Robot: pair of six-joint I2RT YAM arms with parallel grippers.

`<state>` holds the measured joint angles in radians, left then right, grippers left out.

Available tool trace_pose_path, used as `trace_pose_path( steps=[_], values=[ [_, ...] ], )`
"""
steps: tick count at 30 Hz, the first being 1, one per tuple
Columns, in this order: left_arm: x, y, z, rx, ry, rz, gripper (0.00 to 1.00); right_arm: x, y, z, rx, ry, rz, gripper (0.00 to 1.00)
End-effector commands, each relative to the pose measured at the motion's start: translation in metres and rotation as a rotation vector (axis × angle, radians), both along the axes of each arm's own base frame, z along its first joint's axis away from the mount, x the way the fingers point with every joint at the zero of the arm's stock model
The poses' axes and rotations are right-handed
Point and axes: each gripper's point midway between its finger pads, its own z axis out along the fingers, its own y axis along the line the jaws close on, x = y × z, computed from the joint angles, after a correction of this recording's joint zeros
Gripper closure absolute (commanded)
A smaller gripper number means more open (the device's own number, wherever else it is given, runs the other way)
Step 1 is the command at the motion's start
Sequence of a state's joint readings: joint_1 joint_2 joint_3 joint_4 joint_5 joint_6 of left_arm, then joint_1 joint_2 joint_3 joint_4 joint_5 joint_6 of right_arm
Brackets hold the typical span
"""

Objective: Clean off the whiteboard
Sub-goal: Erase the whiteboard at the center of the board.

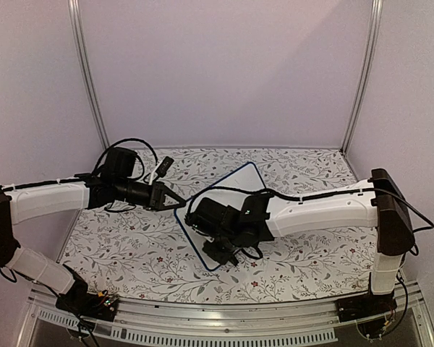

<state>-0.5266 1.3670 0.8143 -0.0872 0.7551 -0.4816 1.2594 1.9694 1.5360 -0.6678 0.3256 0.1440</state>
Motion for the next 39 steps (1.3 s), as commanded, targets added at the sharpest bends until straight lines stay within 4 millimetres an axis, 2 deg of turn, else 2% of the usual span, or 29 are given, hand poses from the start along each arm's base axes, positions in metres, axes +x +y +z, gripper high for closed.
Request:
trace_pose_path(
  steps=[1,4,7,10,16,22,25,31,39],
  values=[
    [-0.008,-0.006,0.016,-0.052,-0.035,-0.055,1.00,-0.014,-0.032,-0.037,-0.101,0.055,-0.031,0.76],
    [-0.008,-0.006,0.015,-0.052,-0.033,-0.055,1.00,-0.018,-0.040,-0.041,-0.107,0.070,-0.042,0.76],
    [-0.009,-0.006,0.015,-0.052,-0.034,-0.056,1.00,-0.018,-0.039,-0.038,-0.096,0.067,-0.046,0.76],
    [-0.008,-0.006,0.014,-0.050,-0.032,-0.055,1.00,-0.015,-0.024,-0.023,-0.059,0.044,-0.031,0.76],
    [-0.008,-0.005,0.013,-0.048,-0.030,-0.053,1.00,-0.004,0.018,0.013,0.002,-0.036,0.022,0.76],
    [-0.008,-0.005,0.013,-0.048,-0.033,-0.052,1.00,0.005,0.040,0.034,0.028,-0.085,0.060,0.76],
    [-0.008,-0.005,0.014,-0.049,-0.034,-0.052,1.00,0.003,0.040,0.027,0.006,-0.076,0.071,0.76],
    [-0.009,-0.006,0.015,-0.051,-0.033,-0.055,1.00,-0.005,0.019,-0.010,-0.089,-0.038,0.050,0.76],
    [-0.008,-0.005,0.013,-0.048,-0.028,-0.054,1.00,-0.026,-0.003,-0.027,-0.156,-0.018,0.038,0.76]
  ],
)
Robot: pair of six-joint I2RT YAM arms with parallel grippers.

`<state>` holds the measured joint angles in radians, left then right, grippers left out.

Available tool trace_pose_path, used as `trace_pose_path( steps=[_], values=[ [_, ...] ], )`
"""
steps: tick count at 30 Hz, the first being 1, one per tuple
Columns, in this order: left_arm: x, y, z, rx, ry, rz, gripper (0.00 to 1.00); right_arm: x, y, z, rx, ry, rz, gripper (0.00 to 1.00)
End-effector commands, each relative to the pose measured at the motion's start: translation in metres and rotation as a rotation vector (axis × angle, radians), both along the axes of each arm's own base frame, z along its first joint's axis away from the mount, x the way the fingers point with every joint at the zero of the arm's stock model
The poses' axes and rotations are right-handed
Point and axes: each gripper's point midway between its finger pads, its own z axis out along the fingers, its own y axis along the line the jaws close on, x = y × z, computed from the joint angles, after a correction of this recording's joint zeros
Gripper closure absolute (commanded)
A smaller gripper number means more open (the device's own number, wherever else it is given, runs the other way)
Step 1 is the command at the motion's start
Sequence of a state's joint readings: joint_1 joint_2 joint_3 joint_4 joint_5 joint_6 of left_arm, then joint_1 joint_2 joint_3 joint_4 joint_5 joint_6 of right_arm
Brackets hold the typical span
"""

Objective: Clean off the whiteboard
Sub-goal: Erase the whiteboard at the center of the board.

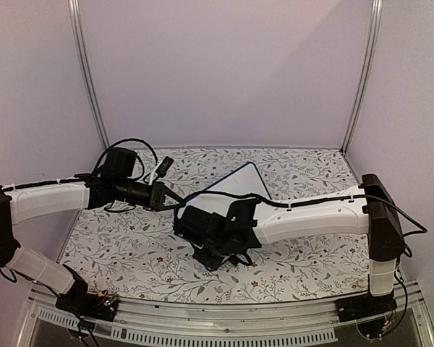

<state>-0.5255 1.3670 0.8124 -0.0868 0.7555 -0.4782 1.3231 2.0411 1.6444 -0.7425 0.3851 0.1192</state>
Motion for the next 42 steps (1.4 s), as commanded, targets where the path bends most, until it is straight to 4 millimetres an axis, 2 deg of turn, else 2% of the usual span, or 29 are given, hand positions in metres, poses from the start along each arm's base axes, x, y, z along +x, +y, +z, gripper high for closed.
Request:
trace_pose_path(
  steps=[1,8,11,22,30,38,42],
  values=[
    [-0.008,-0.006,0.014,-0.051,-0.030,-0.054,1.00,-0.010,-0.024,-0.029,-0.103,0.027,-0.027,0.76],
    [-0.008,-0.006,0.013,-0.049,-0.030,-0.051,1.00,-0.011,-0.039,-0.029,-0.111,0.018,-0.056,0.76],
    [-0.008,-0.006,0.013,-0.049,-0.027,-0.053,1.00,-0.008,-0.039,-0.025,-0.084,0.017,-0.058,0.75],
    [-0.008,-0.006,0.014,-0.050,-0.028,-0.053,1.00,0.037,-0.020,0.016,0.065,-0.031,-0.088,0.75],
    [-0.008,-0.006,0.015,-0.052,-0.030,-0.056,1.00,0.039,-0.023,0.007,0.052,-0.028,-0.100,0.75],
    [-0.008,-0.006,0.016,-0.056,-0.031,-0.056,1.00,0.057,-0.016,0.043,0.144,-0.102,-0.131,0.75],
    [-0.009,-0.006,0.015,-0.055,-0.028,-0.056,1.00,0.070,-0.023,0.044,0.142,-0.110,-0.162,0.75]
  ],
)
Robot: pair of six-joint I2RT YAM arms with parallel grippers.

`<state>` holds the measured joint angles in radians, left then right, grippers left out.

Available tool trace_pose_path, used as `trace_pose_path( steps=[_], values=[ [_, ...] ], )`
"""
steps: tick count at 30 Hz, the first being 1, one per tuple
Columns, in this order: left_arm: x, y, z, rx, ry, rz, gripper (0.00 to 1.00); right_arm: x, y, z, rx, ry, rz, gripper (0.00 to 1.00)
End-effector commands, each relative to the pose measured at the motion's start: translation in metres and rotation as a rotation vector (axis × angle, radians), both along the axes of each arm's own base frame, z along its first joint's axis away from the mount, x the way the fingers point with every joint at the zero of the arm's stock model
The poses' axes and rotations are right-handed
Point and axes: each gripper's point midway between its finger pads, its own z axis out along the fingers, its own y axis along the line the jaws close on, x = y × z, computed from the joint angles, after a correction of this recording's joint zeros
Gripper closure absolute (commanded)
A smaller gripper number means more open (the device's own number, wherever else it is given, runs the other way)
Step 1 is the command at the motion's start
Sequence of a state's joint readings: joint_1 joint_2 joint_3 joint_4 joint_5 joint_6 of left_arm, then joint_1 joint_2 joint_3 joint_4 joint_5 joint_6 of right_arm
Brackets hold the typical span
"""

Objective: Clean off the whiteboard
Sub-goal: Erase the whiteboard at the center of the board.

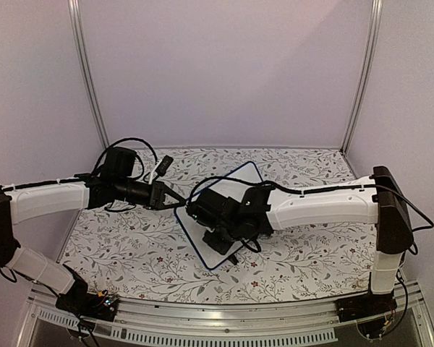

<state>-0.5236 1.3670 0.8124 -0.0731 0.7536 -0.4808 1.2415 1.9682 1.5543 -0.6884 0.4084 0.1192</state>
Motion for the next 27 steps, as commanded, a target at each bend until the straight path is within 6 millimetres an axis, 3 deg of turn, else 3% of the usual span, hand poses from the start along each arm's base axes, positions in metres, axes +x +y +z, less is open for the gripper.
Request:
trace_pose_path(
  steps=[1,6,11,15,27],
  values=[
    [-0.011,-0.006,0.013,-0.048,-0.018,-0.061,1.00,0.035,0.003,0.034,0.106,-0.079,-0.077,0.75],
    [-0.011,-0.006,0.014,-0.050,-0.020,-0.063,1.00,0.040,-0.009,0.029,0.115,-0.047,-0.083,0.75],
    [-0.011,-0.006,0.014,-0.052,-0.020,-0.064,1.00,0.035,-0.021,0.009,0.062,0.005,-0.063,0.74],
    [-0.011,-0.006,0.014,-0.052,-0.021,-0.063,1.00,0.027,-0.030,-0.014,0.017,0.052,-0.057,0.75],
    [-0.011,-0.007,0.013,-0.050,-0.016,-0.064,1.00,0.002,-0.061,-0.048,-0.015,0.141,-0.067,0.75]
  ],
)
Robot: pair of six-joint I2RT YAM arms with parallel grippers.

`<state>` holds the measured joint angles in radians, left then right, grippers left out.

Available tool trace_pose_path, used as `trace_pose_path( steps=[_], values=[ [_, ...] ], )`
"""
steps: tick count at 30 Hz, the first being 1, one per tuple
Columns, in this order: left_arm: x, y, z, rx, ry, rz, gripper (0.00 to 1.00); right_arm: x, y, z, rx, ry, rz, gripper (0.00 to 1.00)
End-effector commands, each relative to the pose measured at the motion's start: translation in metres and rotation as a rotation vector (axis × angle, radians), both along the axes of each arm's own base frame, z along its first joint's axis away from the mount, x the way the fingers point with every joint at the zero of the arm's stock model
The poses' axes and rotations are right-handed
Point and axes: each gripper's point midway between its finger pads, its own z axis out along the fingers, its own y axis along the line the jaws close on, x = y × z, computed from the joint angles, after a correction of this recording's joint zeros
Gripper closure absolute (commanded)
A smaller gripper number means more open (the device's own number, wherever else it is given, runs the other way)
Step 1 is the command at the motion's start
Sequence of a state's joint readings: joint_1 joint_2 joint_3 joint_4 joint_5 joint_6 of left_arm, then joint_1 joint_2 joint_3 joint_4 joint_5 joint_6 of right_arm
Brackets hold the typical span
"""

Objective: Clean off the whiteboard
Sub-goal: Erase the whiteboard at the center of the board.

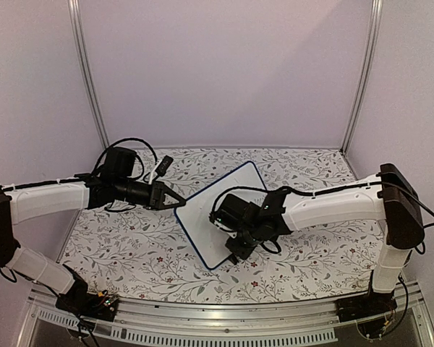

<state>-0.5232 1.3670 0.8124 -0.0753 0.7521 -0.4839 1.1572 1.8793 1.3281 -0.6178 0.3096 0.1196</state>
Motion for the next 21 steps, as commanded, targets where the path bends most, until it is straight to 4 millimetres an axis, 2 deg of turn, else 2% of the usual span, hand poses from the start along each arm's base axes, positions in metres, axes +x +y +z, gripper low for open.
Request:
trace_pose_path(
  steps=[1,5,14,18,21],
  values=[
    [-0.011,-0.007,0.013,-0.051,-0.020,-0.067,1.00,-0.002,-0.010,-0.011,0.013,0.034,-0.026,0.75],
    [-0.011,-0.007,0.012,-0.049,-0.017,-0.066,1.00,0.003,-0.006,-0.005,0.027,0.015,-0.028,0.75],
    [-0.011,-0.006,0.012,-0.048,-0.022,-0.064,1.00,0.036,0.017,0.038,0.095,-0.074,-0.027,0.75],
    [-0.011,-0.007,0.013,-0.049,-0.024,-0.065,1.00,0.042,0.023,0.043,0.098,-0.087,-0.016,0.75],
    [-0.011,-0.006,0.014,-0.050,-0.025,-0.064,1.00,0.042,0.021,0.037,0.089,-0.077,-0.018,0.75]
  ],
)
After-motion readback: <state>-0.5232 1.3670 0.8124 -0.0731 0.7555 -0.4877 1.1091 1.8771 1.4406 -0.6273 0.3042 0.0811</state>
